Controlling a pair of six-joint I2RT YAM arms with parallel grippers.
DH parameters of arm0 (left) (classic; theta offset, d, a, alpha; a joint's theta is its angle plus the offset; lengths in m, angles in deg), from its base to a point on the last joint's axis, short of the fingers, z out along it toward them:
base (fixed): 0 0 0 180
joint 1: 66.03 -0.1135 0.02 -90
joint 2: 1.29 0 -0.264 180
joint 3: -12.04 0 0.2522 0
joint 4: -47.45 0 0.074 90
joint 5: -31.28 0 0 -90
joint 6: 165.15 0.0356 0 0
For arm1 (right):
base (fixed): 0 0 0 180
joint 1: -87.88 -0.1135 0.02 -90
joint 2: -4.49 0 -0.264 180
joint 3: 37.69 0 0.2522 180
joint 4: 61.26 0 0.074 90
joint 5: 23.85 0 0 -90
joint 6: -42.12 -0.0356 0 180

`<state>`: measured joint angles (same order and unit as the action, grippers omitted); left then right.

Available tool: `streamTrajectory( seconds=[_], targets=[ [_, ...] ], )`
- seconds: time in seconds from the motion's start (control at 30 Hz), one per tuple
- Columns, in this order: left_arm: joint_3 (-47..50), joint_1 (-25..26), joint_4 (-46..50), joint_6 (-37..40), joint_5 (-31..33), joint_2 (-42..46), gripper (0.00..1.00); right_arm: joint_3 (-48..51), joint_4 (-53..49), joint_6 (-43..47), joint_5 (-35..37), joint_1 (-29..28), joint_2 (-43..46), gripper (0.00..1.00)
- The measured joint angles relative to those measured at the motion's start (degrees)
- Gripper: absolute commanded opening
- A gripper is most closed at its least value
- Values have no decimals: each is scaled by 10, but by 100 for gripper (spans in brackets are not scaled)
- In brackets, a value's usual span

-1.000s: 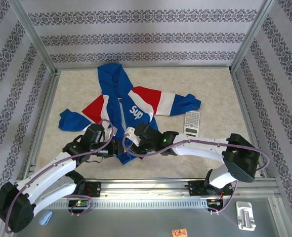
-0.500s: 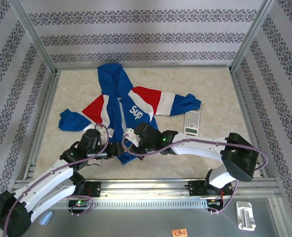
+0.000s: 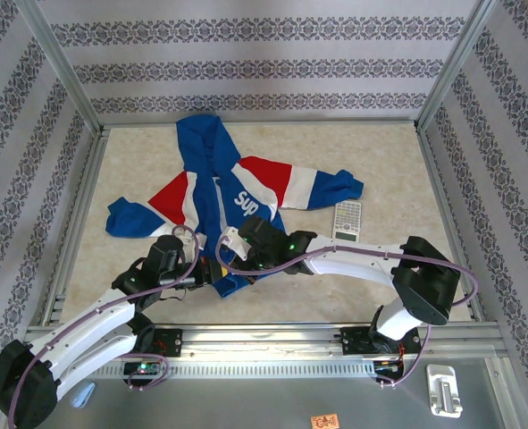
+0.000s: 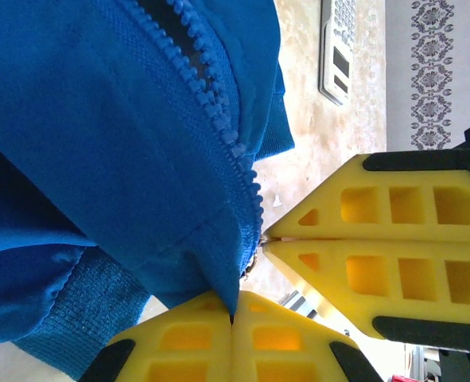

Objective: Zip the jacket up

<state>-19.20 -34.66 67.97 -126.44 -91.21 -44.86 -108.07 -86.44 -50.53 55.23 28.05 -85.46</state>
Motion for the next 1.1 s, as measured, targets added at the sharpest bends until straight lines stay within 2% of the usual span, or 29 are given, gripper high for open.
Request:
streamTrajectory(
  seconds=[0.43, 0.7, 0.93, 1.1],
  targets=[
    [0, 0, 3, 3, -5, 0, 0, -17, -18, 1, 24, 0, -8, 0],
    [0, 0, 7, 5, -31, -2, 0, -23, -18, 14, 30, 0, -10, 0],
    [0, 0, 20, 5, -50, -2, 0, -19, 12, 15, 56, 1, -9, 0],
    [1, 0, 15, 5, -53, -2, 0, 9, 52, 0, 39, 9, 5, 0]
  ],
)
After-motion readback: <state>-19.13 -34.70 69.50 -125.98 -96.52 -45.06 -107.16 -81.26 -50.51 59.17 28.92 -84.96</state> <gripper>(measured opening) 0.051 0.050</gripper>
